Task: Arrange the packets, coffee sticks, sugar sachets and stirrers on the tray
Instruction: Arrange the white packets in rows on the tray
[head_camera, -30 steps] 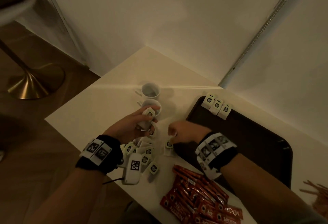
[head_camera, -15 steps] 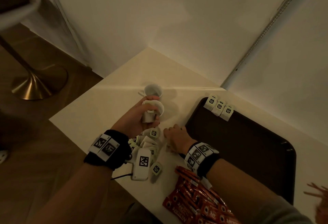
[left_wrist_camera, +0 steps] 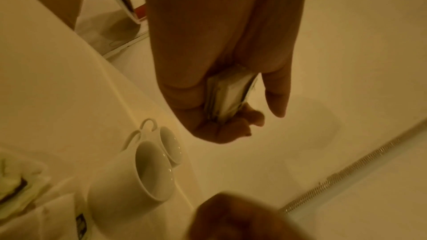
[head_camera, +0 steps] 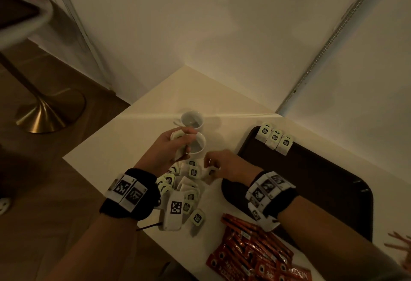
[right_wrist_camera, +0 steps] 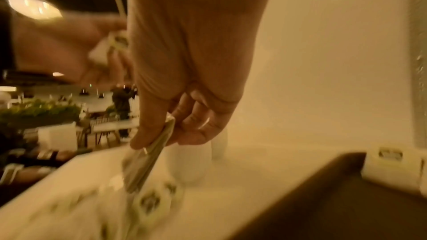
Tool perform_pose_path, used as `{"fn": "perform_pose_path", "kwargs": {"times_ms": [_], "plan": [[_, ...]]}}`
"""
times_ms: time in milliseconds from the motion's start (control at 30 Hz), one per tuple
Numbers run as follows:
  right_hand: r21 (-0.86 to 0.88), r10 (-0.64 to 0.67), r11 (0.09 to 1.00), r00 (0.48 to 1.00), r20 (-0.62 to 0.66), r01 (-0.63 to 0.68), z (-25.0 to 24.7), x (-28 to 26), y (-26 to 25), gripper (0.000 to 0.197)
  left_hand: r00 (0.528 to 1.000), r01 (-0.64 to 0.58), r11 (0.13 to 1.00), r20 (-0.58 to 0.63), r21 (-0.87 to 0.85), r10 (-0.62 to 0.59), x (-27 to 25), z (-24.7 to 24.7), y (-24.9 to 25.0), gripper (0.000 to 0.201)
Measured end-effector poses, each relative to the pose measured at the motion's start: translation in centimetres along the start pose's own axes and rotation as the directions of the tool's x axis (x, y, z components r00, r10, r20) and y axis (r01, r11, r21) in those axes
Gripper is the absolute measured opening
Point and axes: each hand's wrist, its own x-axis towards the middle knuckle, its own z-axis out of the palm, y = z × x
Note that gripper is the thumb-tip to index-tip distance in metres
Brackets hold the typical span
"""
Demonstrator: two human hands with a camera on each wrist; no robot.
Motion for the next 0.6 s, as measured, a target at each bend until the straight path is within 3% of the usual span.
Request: {"fn": "perform_pose_path", "kwargs": {"times_ms": [133, 267, 467, 600], "plan": [[0.206, -0.115, 0.963, 0.956, -0.270, 0.174, -7.0, -2.9, -3.0, 0.023, 0.992, -0.120, 0.976, 0.049, 0.184, 0.113, 0.1, 1.3, 0.0, 0.014], [0.139, -0.224, 0.943, 0.884, -0.409, 0.303, -12.5, -5.4, -6.0, 0.022, 0.958, -0.288, 0.940, 0.055, 0.184, 0.283, 0.2, 4.3, 1.3, 0.005], [0.091, -0.211, 0.944, 0.795, -0.568, 0.316, -15.4, -7.6, -6.0, 0.014, 0.902, -0.431, 0.902, -0.027, 0.002, 0.431, 0.6, 7.1, 3.4, 0.011], [0.110, -0.167, 0.955, 0.808, -0.566, 0.274, -15.8, -8.5, -5.8, 0.014, 0.897, -0.441, 0.897, -0.001, 0.006, 0.441, 0.9, 7.9, 3.8, 0.018]]}}
